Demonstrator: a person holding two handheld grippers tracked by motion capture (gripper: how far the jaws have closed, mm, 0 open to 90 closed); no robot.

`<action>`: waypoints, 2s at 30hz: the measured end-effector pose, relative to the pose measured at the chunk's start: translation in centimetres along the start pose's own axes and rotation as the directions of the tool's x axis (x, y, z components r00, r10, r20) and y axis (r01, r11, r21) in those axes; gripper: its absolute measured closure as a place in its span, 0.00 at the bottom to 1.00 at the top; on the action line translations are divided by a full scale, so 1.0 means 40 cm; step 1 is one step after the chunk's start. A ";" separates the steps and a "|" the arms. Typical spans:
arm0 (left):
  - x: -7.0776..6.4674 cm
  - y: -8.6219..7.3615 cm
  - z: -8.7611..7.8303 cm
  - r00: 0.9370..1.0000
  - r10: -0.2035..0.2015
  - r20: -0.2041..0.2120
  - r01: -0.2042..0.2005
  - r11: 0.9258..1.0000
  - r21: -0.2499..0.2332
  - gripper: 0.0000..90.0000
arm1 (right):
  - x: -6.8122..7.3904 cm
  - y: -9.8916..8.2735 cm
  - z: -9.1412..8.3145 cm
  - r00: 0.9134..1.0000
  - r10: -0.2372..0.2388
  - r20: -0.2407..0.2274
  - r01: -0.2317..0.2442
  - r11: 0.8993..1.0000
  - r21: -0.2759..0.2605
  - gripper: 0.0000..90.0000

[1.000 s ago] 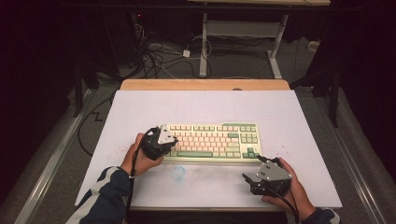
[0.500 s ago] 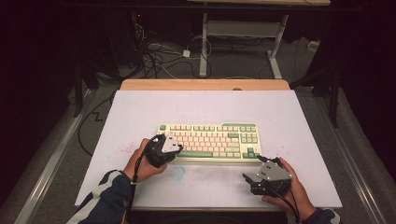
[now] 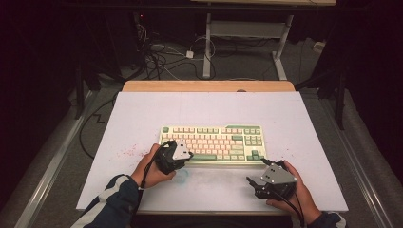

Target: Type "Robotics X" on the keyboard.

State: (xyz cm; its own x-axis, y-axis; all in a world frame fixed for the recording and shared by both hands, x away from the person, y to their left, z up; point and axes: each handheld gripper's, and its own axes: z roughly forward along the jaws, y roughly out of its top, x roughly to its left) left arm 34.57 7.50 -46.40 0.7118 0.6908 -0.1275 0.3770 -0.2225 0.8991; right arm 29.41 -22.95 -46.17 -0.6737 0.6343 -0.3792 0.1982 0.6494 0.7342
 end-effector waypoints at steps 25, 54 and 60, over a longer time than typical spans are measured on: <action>0.014 -0.001 0.022 1.000 0.003 -0.017 -0.003 1.000 0.022 0.94 | 0.005 -0.001 0.005 1.000 -0.012 -0.007 0.012 1.000 0.016 0.26; 0.037 0.022 -0.033 0.993 0.006 -0.115 -0.025 0.986 -0.163 0.24 | -0.007 -0.004 0.001 1.000 0.012 0.015 -0.012 1.000 0.008 0.27; 0.050 0.015 -0.050 0.990 0.014 -0.138 -0.037 0.985 -0.168 0.21 | -0.012 -0.006 0.000 1.000 0.018 0.021 -0.018 1.000 0.008 0.26</action>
State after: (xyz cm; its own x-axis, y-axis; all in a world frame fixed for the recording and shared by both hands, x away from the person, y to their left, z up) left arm 35.03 10.13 -45.27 0.6281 0.7761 -0.0559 0.2451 -0.1292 0.9608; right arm 29.69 -23.39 -46.16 -0.6550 0.6543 -0.3780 0.2159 0.6414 0.7362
